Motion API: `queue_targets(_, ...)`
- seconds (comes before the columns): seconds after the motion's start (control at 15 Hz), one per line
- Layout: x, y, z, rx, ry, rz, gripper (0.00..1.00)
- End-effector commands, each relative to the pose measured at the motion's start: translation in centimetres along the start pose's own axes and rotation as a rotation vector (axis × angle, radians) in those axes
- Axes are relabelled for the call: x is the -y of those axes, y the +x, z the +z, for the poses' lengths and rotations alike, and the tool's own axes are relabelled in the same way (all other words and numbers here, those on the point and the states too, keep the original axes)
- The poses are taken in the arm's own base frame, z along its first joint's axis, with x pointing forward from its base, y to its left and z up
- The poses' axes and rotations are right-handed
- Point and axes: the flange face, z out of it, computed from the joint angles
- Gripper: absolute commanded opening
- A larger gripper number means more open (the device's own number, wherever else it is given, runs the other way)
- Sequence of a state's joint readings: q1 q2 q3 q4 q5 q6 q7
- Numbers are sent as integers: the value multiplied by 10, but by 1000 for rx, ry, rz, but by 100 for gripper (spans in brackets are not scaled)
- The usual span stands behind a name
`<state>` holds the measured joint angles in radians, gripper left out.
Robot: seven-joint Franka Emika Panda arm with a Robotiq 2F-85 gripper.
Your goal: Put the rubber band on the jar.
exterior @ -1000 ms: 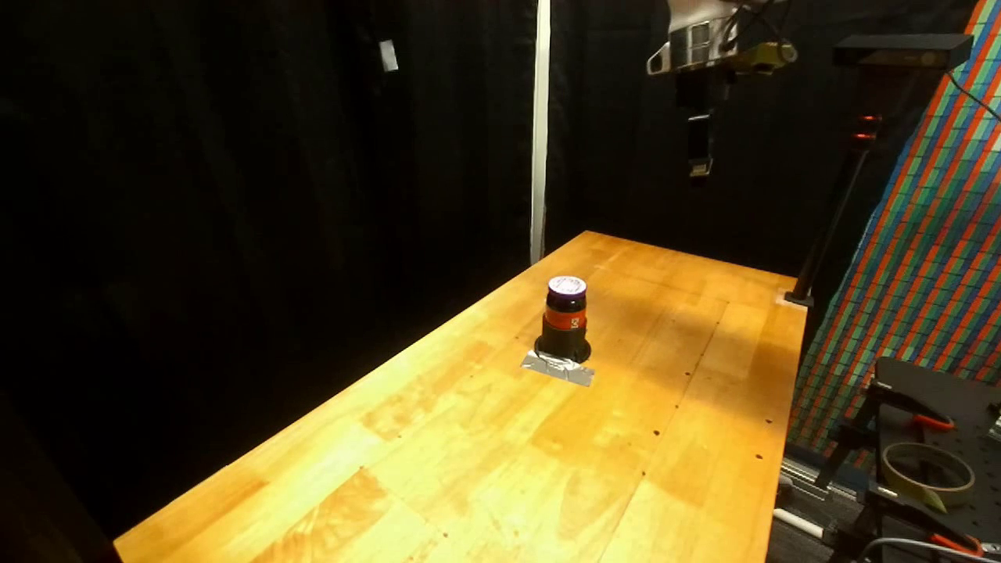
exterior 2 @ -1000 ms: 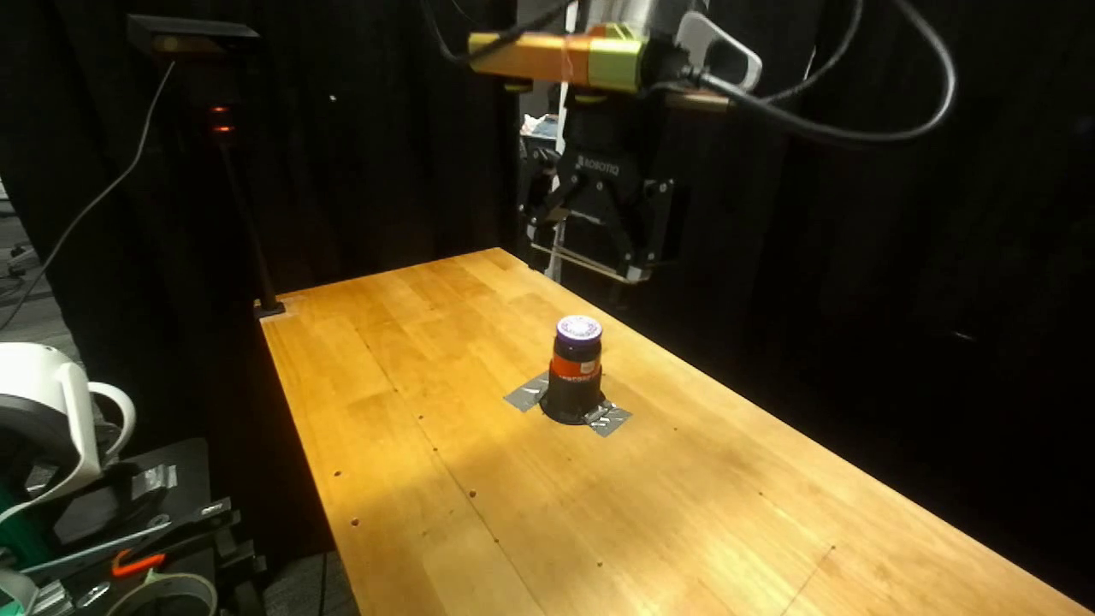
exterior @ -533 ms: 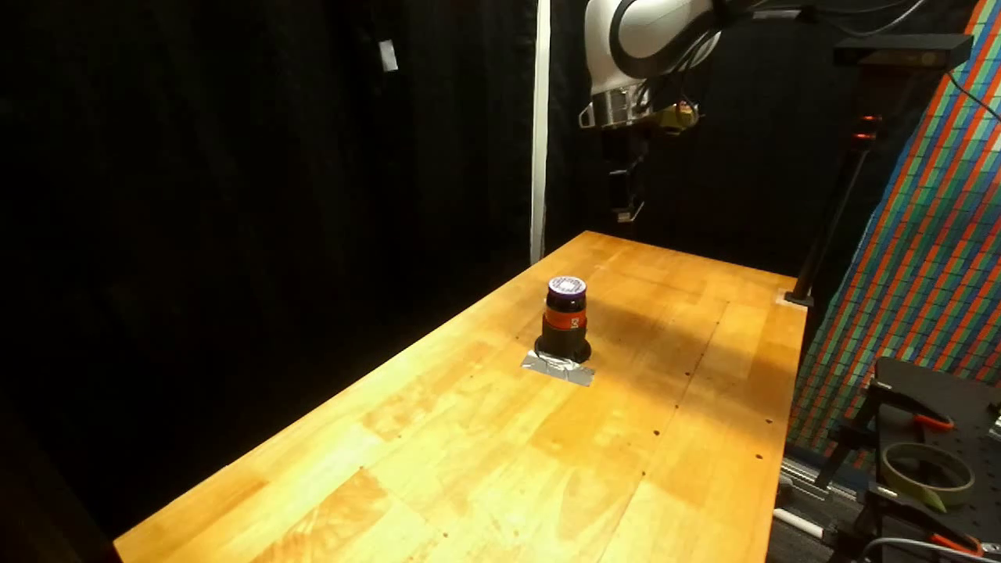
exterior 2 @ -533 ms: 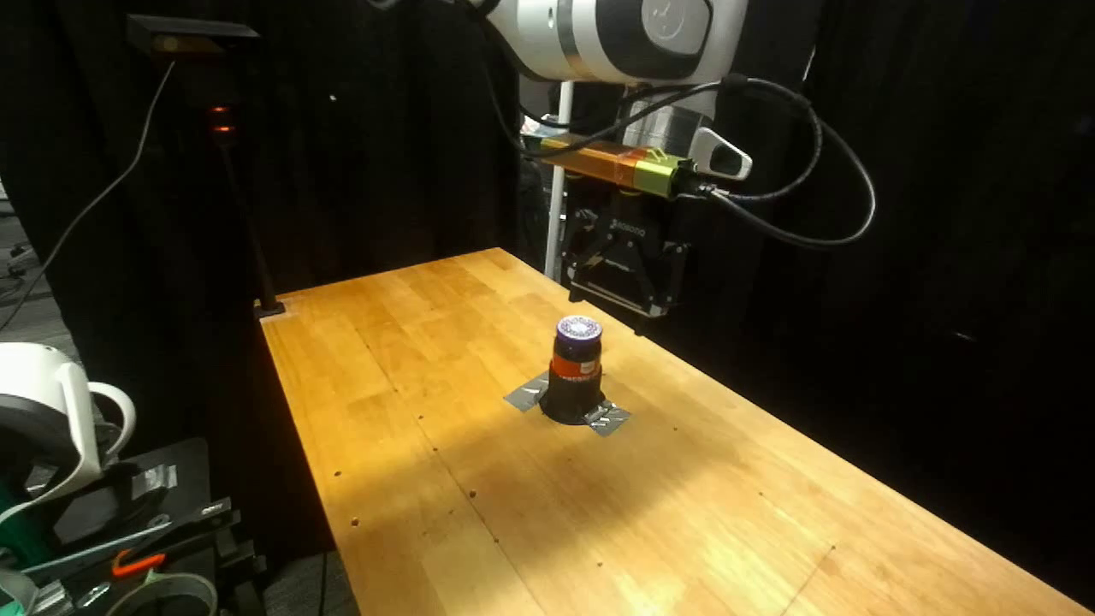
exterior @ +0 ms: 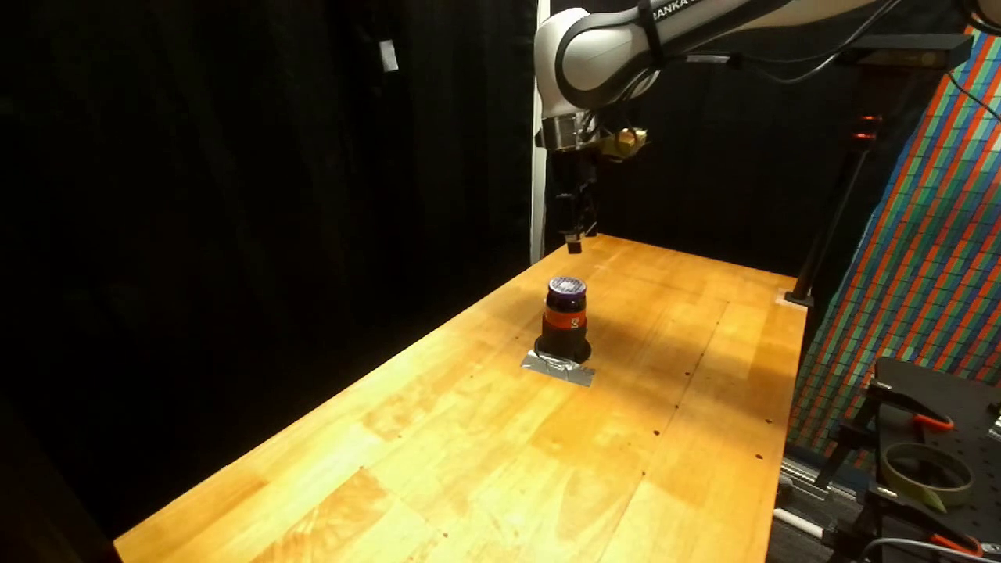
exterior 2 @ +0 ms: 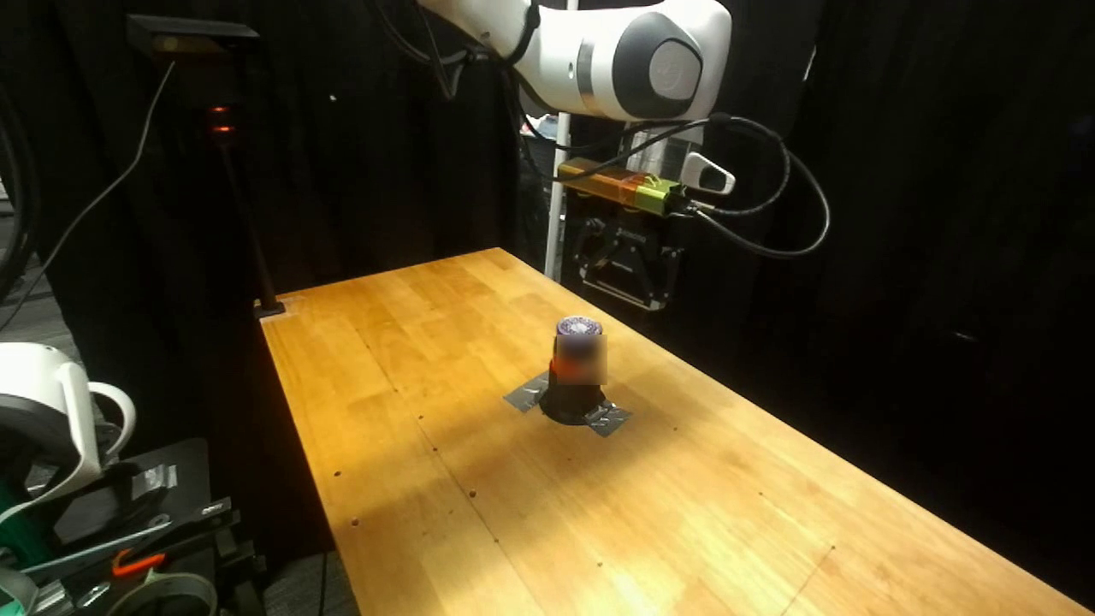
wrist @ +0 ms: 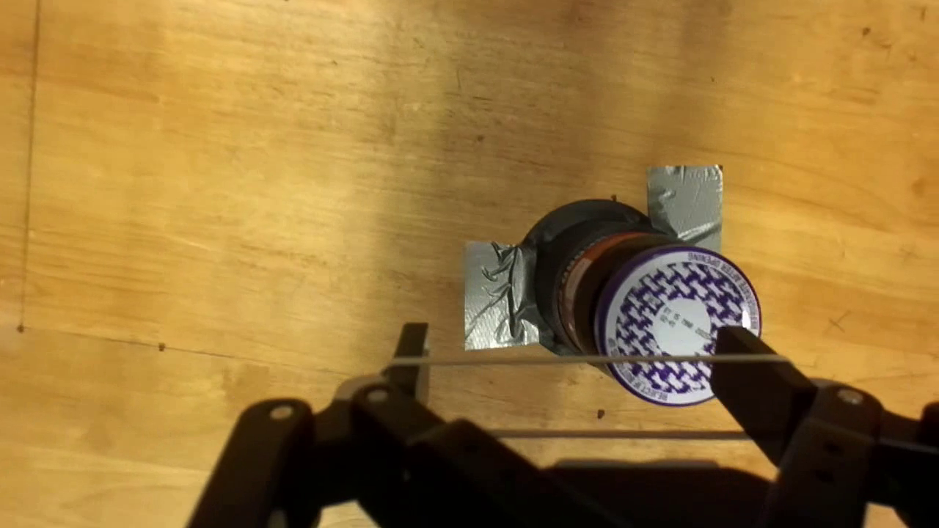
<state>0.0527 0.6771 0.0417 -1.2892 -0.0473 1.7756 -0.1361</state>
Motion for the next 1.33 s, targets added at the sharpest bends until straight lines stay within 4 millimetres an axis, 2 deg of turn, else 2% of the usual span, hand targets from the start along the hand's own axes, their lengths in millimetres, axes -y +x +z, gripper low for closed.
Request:
queue_targets(0.0,16,22,3,-11,48,46,100)
queue_targets(0.4,37,44,29,-3,90,86,100)
queue_targets(0.73,44,56,54,42,93,73,100)
queue_targets(1.0,53,49,70,161,86,47,100)
queue_targets(1.27,64,37,78,262,83,-4,100)
